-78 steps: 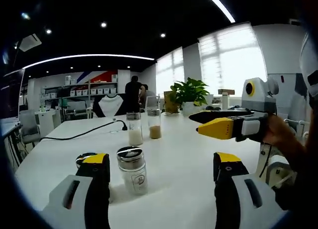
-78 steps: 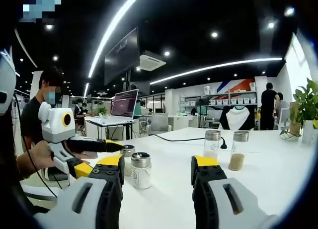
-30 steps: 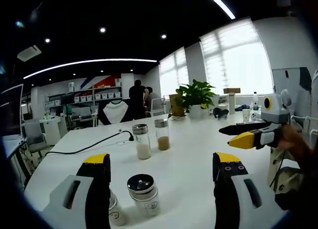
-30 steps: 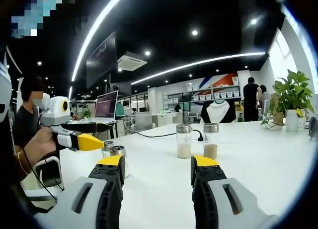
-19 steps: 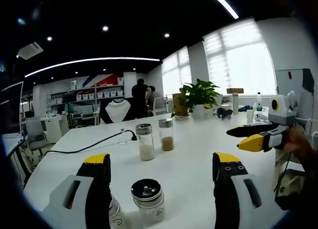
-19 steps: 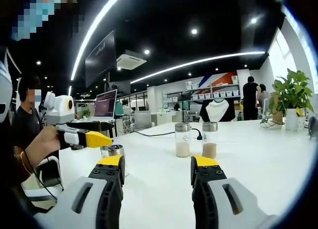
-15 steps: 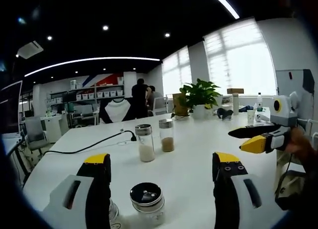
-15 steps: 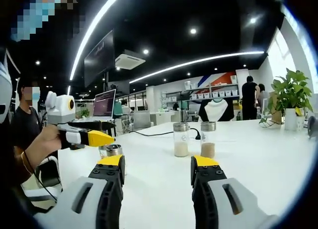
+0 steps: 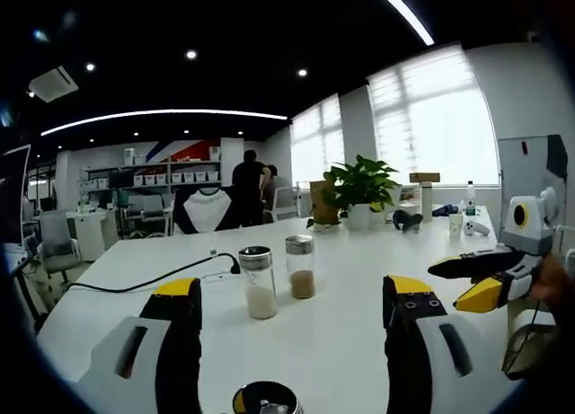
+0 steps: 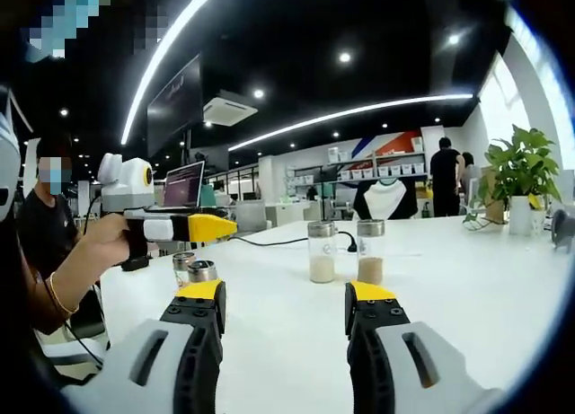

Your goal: Rotate the seasoning bottle until the label or dispensing opening points toward the visible target arrow and the bottle remains upright within the marked orientation range

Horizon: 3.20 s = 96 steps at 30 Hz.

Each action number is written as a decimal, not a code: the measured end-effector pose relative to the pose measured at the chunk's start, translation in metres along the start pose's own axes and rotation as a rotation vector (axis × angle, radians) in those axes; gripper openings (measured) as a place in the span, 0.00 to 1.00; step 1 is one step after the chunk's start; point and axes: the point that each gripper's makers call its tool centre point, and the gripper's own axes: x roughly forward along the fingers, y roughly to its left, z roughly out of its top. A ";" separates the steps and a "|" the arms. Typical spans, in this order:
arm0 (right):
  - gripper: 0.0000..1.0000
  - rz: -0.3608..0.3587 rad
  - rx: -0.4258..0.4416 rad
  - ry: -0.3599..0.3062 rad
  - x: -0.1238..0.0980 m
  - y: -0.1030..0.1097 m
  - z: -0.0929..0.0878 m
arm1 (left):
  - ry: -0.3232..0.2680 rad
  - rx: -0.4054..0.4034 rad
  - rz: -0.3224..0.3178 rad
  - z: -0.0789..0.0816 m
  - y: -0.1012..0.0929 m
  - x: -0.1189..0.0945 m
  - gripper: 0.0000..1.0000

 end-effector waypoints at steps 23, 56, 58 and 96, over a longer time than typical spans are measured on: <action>0.52 -0.017 0.021 -0.001 -0.004 -0.008 -0.002 | 0.033 0.007 0.012 0.011 0.012 0.059 0.84; 0.49 -0.078 0.015 0.015 -0.019 -0.023 -0.003 | 0.015 -0.062 0.224 -0.003 0.023 0.135 0.65; 0.49 -0.081 0.018 0.018 -0.020 -0.024 -0.004 | 0.022 -0.064 0.233 -0.008 0.022 0.141 0.65; 0.47 -0.148 0.035 0.059 -0.014 -0.045 -0.016 | 0.104 -0.118 0.348 -0.083 0.061 0.188 0.54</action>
